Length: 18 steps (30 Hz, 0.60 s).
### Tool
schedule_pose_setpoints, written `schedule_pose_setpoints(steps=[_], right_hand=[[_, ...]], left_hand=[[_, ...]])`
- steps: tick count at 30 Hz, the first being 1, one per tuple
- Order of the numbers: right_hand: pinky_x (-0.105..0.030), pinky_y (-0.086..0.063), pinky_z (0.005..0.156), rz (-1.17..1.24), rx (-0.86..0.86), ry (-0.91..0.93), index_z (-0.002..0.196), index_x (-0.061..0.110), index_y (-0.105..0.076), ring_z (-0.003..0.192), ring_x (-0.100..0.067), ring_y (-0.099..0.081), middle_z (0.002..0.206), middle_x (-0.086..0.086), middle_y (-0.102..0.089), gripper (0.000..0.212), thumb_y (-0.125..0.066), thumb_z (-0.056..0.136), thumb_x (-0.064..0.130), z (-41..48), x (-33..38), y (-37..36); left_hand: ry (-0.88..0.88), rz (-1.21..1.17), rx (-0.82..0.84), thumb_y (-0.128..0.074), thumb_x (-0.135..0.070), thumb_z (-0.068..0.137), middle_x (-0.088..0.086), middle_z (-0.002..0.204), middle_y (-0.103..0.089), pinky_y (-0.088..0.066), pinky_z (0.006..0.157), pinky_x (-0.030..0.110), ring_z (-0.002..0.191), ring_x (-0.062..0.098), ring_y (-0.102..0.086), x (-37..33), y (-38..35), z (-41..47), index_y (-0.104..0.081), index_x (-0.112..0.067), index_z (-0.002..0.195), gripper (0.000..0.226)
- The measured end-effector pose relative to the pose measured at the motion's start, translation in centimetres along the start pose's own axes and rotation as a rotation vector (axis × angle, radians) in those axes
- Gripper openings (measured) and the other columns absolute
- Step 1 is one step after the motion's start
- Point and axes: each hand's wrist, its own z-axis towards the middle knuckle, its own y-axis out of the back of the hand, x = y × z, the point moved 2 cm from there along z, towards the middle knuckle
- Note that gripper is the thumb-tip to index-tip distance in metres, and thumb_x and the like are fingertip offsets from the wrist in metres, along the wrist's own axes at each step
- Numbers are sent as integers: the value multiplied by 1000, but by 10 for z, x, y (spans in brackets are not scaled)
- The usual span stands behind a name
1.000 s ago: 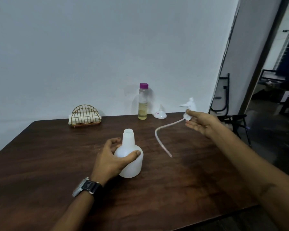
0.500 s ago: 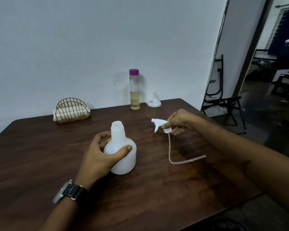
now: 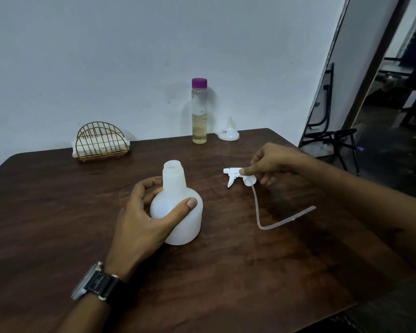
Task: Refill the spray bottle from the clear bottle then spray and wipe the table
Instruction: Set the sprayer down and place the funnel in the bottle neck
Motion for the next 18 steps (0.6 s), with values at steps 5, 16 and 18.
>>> schedule_pose_setpoints(steps=[5,16,18], right_hand=[[-39,-66,71,-14,-140,26,101,2,-73,67,-25,-71,89,-16,-78,51,-83,83,48,17,9,25],[-35,-60,73,-229,-424,269,96,10,-75,61,-23,-70,87,-12,-77,18,-72,88,26,106,51,41],[-37,-58,83,-298,-432,313,105,14,-75,86,-23,-70,103,-11,-77,23,-72,87,28,131,52,39]], left_hand=[[-81,-98,-8,-48,-87,73,-22,121,-68,-54,93,37,110,-3,-64,-5,1,4,-54,-42,130,72],[-3,72,-177,-38,-75,91,-14,114,-72,-49,101,43,111,9,-65,18,15,103,-65,-34,114,55],[8,154,-146,-42,-66,96,-11,117,-70,-48,95,32,111,9,-64,30,9,113,-64,-29,116,48]])
